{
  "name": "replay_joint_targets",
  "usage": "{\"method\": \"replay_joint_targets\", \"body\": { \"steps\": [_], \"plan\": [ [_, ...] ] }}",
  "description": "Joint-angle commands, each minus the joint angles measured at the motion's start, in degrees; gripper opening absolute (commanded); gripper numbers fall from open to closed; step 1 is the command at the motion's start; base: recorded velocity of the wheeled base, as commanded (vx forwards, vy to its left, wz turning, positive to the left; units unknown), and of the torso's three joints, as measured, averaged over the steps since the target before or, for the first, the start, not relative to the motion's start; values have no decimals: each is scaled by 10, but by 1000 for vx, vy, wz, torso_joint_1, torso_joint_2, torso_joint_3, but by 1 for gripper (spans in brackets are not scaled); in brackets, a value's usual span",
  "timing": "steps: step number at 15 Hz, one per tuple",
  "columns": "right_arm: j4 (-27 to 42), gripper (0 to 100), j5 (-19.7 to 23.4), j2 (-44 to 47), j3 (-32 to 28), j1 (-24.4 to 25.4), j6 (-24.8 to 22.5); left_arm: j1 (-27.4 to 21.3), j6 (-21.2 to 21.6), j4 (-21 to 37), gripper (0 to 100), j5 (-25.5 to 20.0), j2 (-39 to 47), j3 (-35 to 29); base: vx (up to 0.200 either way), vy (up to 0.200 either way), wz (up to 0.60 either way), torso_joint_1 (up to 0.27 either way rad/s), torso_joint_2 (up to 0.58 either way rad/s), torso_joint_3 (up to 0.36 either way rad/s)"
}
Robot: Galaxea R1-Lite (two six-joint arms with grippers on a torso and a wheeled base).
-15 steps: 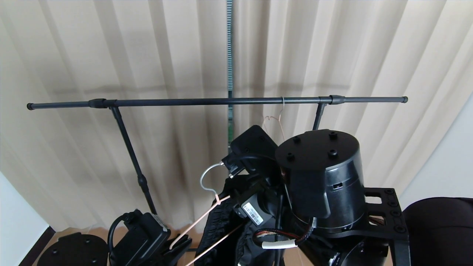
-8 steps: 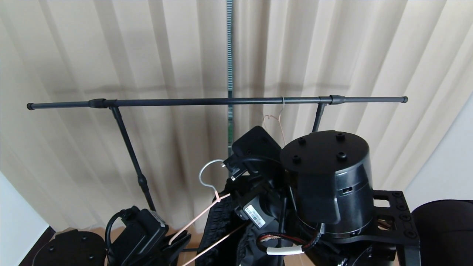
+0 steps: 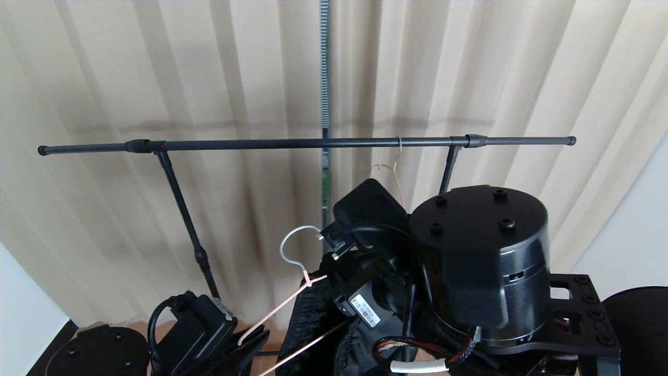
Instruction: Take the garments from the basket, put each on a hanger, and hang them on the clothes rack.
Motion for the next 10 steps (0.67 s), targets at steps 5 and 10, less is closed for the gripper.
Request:
{"method": "replay_joint_targets", "body": {
  "steps": [5,10],
  "plan": [
    [0,100,30,-23,13,2,0,-1,0,0,0,1,1,0,0,0,0,0,0,0],
    [0,100,54,-40,28,2,1,-1,-2,-2,0,-1,-1,3,0,0,0,0,0,0]
  ]
}}
